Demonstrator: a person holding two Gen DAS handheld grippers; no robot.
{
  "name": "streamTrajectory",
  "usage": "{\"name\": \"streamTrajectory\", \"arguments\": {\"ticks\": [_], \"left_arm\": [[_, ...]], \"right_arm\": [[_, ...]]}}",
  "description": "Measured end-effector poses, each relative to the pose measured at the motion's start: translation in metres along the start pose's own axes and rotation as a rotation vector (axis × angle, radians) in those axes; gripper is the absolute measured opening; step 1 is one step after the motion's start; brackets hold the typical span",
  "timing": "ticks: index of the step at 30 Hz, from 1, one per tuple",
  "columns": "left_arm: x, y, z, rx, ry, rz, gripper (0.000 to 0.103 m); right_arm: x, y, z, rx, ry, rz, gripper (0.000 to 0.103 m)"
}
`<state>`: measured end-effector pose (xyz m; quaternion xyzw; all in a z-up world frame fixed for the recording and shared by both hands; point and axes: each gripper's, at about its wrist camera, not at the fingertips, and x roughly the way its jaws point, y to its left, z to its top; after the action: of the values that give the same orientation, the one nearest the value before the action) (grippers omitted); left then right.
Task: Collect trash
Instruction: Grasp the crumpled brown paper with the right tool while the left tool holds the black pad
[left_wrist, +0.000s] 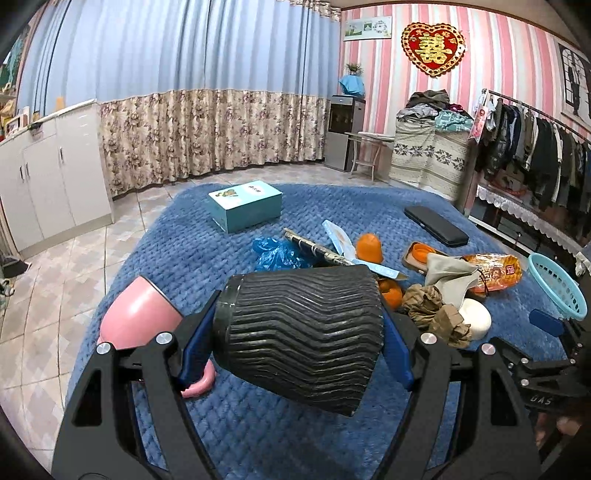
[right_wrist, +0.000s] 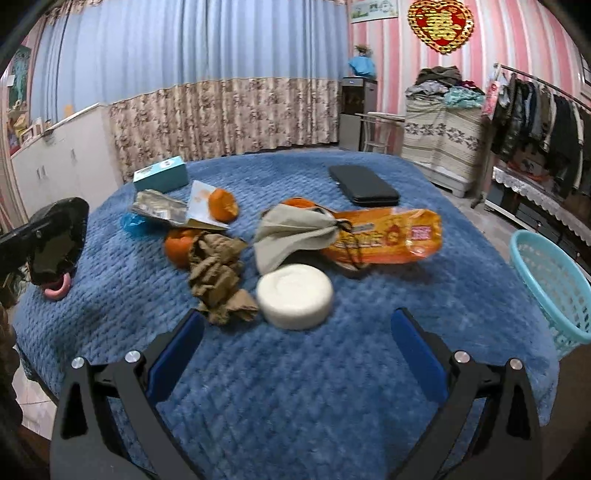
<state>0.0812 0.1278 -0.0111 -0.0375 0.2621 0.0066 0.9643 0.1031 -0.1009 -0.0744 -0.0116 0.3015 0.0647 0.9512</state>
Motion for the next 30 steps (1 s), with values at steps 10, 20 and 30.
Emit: {"name": "streamTrajectory", "arguments": {"ticks": [10, 20, 30], "left_arm": [[0.003, 0.01, -0.004, -0.011, 0.011, 0.016, 0.075], [0.003, 0.016, -0.001, -0.022, 0.02, 0.029, 0.075], [0.002, -0.04, 0.014, 0.035, 0.01, -0.021, 0.075]], "right_arm": [[0.032, 0.034, 0.015, -0.075, 0.063, 0.073, 0.08], [0.036, 0.033, 0.017, -0.075, 0.086, 0.141, 0.027], [-0.006, -0.021, 0.037, 0.026, -0.047, 0.151, 0.024]]}}
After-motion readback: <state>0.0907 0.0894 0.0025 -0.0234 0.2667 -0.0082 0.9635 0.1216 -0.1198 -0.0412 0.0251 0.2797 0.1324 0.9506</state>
